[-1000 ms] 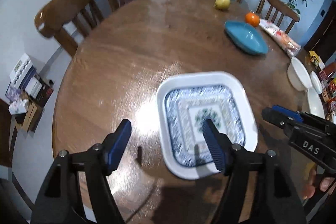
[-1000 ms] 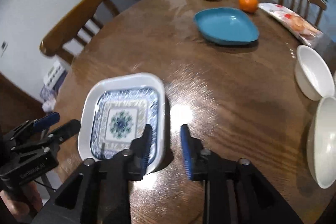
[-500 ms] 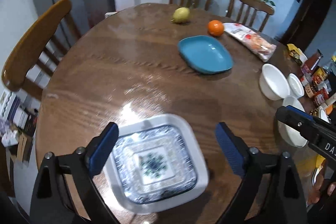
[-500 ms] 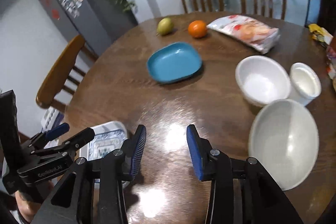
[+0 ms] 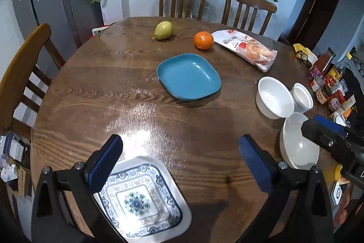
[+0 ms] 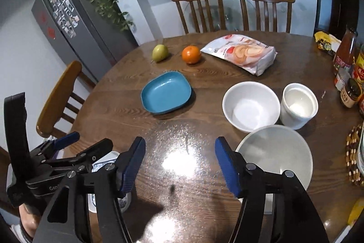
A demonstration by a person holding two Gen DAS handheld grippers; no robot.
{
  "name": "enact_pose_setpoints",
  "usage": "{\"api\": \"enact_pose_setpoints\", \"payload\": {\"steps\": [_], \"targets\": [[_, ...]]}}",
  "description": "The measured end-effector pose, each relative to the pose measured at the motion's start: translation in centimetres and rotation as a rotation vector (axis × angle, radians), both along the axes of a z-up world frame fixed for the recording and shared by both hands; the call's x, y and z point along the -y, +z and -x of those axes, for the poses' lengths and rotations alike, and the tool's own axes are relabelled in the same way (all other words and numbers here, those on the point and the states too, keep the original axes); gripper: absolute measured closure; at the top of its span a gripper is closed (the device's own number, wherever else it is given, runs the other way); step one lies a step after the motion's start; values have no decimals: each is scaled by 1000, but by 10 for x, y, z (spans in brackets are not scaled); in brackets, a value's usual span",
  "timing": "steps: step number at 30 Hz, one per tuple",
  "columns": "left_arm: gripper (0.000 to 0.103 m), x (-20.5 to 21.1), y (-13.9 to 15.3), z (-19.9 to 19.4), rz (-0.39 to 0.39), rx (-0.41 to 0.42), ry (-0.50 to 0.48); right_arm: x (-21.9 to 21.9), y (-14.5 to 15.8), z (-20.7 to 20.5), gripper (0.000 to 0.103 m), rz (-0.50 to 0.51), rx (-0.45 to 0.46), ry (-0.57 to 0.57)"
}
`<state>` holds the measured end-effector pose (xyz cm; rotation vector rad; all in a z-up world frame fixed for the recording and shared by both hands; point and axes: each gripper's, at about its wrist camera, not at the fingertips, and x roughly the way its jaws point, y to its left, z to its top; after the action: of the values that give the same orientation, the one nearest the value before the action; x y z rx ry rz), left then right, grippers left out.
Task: Organize plates and bowls
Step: 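Lower the plate onto the table and open the right gripper, then grasp the teal square plate rim with the right gripper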
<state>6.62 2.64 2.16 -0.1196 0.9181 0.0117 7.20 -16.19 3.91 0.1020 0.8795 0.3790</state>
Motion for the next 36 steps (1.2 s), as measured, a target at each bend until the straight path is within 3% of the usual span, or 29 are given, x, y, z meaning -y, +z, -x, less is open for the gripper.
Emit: {"api": "enact_pose_setpoints", "payload": {"steps": [12,27,31,36], "targets": [[1,-14,15,-53,-23,-9,56,-24,5,-58,33,-11,-52,60],[1,-20,64,-105,-42,72,53,-37,56,-120,33,4,36,49],[1,-22,58,-113,-32,56,52,-39,57,-129,33,18,41,49],[1,-27,20,-127,-23,-40,67,-42,33,-147,33,38,-10,51]]}}
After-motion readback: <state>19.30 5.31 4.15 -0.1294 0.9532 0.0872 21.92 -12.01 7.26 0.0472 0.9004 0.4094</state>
